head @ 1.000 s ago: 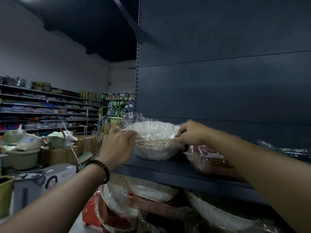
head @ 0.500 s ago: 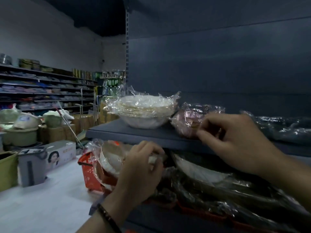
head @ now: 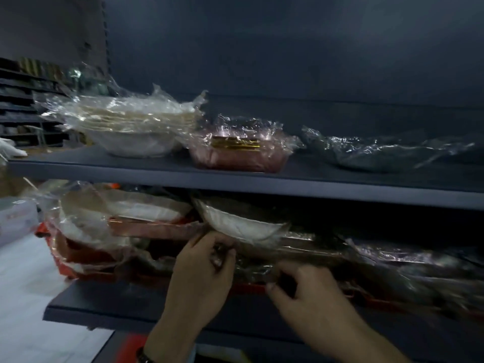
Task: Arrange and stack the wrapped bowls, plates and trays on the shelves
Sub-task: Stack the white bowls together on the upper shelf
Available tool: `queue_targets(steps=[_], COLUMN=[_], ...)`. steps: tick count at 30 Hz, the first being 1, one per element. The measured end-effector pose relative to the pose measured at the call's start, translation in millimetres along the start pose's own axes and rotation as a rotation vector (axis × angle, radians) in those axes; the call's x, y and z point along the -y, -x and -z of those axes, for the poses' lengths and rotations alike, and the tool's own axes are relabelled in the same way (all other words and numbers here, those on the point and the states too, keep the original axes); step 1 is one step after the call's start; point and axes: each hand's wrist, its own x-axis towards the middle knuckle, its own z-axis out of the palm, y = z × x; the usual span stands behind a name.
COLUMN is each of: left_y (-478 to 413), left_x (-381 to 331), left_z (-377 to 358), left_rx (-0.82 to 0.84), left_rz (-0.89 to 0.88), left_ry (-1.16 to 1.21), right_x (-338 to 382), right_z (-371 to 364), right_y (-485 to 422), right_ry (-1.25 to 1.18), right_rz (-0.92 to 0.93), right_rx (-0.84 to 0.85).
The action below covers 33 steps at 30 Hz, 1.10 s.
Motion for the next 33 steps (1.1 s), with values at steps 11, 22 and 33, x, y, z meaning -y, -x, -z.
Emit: queue_targets(steps=[11,22,33], left_y=[-10,-4,-6], left_x=[32,42,40], left_z=[-36,-63,-52], left_rx=[0.003,0.052,-0.01], left_rz=[0.159,0.208,0.279], left_ry=[0.137,0.234,0.493], right_x=[18,-17,-27], right_z=[-17,-42,-50], right_y=[-60,-107,-95], right_ry=[0.036,0.022,-0.155], right_rz=[-0.141,-0.12,-0.047], right_rx=[-0.147,-0.204,-0.428])
